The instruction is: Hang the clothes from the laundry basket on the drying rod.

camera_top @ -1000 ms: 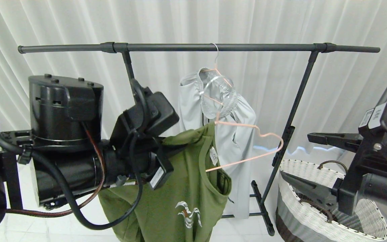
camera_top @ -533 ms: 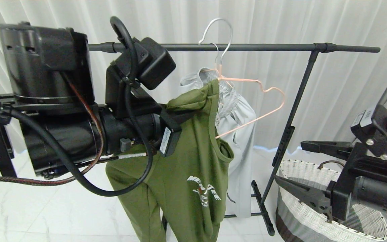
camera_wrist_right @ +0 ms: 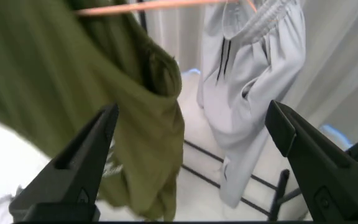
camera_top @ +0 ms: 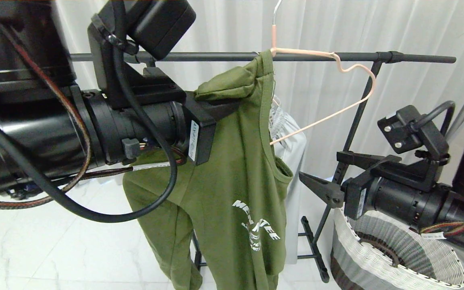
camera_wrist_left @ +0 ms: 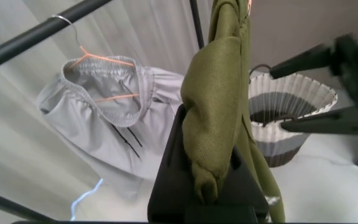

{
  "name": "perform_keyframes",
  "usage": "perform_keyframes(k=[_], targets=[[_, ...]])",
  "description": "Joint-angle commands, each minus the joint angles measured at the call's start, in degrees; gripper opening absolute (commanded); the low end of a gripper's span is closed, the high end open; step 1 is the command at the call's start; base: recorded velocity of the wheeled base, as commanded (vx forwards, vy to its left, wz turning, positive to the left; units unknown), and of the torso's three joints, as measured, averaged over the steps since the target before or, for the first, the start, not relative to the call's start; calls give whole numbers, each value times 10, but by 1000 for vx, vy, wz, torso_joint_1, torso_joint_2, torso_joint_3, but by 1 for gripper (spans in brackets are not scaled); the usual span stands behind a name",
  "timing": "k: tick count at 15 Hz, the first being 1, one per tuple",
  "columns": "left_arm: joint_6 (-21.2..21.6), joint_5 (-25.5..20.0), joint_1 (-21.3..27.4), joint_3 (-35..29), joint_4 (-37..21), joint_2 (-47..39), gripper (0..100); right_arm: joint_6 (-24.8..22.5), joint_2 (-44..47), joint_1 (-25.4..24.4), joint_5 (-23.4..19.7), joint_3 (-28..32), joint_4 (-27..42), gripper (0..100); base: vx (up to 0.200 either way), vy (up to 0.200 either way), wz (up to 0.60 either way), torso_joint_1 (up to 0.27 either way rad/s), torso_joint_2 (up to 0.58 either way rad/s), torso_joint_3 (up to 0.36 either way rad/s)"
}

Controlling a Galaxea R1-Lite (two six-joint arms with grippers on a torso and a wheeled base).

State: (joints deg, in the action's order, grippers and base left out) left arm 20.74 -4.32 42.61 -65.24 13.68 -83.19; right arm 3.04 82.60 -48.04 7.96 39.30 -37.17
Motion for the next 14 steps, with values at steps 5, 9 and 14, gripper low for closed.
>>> perform_keyframes(k=[5,9,14], targets=[[0,0,12,7,0,15,0,0,65,7,1,12,-39,100,0,0,0,0,0,0],[-1,1,26,7,0,16,0,0,85,3,1,12,-56,100,0,0,0,0,0,0],[-3,1,27,7,0,16,0,-1,94,-17,33,4,-62,100,0,0,0,0,0,0]])
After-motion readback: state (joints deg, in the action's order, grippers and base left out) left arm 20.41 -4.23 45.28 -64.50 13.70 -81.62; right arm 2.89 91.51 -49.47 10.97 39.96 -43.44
